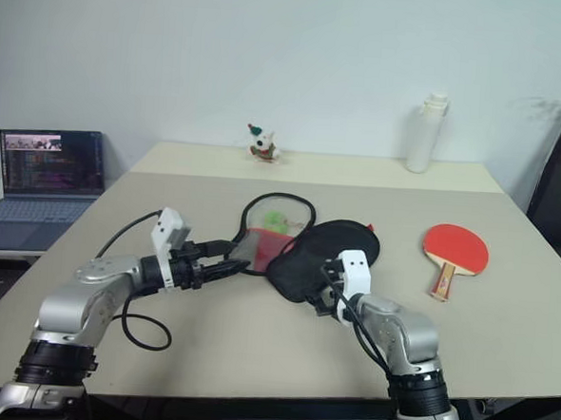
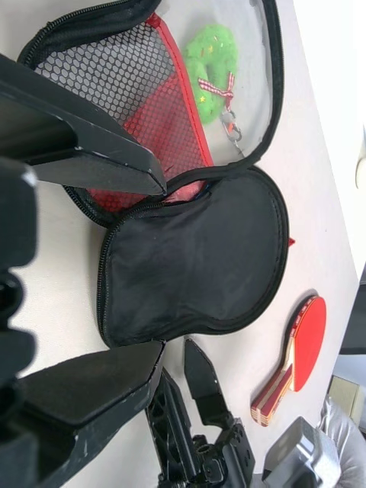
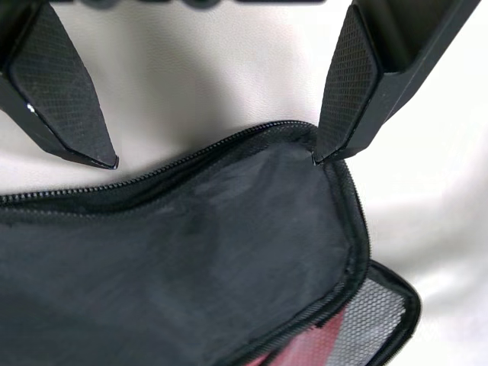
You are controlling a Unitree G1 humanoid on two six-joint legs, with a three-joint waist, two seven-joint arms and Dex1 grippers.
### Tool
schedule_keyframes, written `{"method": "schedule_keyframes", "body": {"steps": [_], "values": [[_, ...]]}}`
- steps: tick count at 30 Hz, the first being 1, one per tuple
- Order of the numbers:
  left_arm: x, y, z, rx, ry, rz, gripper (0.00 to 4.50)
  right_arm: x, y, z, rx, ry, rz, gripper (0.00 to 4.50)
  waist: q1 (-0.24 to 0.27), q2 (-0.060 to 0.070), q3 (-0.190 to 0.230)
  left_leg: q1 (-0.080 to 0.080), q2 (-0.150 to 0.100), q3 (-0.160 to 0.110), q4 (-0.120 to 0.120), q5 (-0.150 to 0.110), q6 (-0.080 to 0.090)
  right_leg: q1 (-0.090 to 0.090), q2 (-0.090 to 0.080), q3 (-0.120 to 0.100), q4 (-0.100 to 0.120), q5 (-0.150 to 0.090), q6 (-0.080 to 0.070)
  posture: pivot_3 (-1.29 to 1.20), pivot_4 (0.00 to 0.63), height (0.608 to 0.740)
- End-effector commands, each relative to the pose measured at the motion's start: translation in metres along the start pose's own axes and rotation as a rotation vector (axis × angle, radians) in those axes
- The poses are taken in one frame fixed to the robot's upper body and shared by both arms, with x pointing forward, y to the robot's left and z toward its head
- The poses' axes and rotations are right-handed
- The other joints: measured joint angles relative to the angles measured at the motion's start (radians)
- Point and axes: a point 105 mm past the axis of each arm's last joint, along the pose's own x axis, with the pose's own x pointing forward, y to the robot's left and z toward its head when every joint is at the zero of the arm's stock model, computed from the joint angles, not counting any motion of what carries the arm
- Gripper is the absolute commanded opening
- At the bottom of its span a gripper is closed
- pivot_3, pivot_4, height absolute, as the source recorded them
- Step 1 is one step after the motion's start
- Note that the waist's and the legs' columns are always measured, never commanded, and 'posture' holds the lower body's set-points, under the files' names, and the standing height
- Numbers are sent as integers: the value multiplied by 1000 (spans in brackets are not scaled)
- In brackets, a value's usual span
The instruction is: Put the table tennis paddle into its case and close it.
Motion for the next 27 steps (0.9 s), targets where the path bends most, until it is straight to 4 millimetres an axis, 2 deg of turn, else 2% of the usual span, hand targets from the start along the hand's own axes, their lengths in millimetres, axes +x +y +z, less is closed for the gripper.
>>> {"method": "schedule_keyframes", "body": {"steps": [1, 11, 15, 25, 27], "values": [[0, -2, 16, 57, -37, -5, 3240, 8, 3, 8, 12, -22, -13, 4500, 0, 0, 0, 0, 0, 0, 0, 0, 0, 0, 0, 0, 0, 0, 0, 0, 150, 740], [-1, -4, 14, 60, -33, -1, 3240, 32, 18, 11, -41, -22, 2, 4500, -5, 0, 0, 2, 1, 1, 0, 0, 0, 0, 1, 0, 2, 0, 0, 0, 150, 740], [1, -6, 13, 59, -36, -4, 3276, 33, 22, 12, -27, -30, 12, 3596, -6, 0, 0, 2, 1, 1, 0, 0, 0, 0, 1, 0, 2, 0, 0, 0, 150, 740], [8, -14, 17, 66, -54, -37, 3276, 23, 29, 4, 95, 0, 92, 55, -4, 0, 0, 0, 1, 0, -1, 0, 0, 0, 0, 1, 0, 0, 0, 0, 150, 740], [11, -18, 20, 70, -64, -52, 3276, 18, 28, 4, 118, 4, 107, 19, -4, 0, 0, 0, 1, 0, -1, 0, 0, -1, 0, 0, 1, 0, 0, 0, 150, 740]]}}
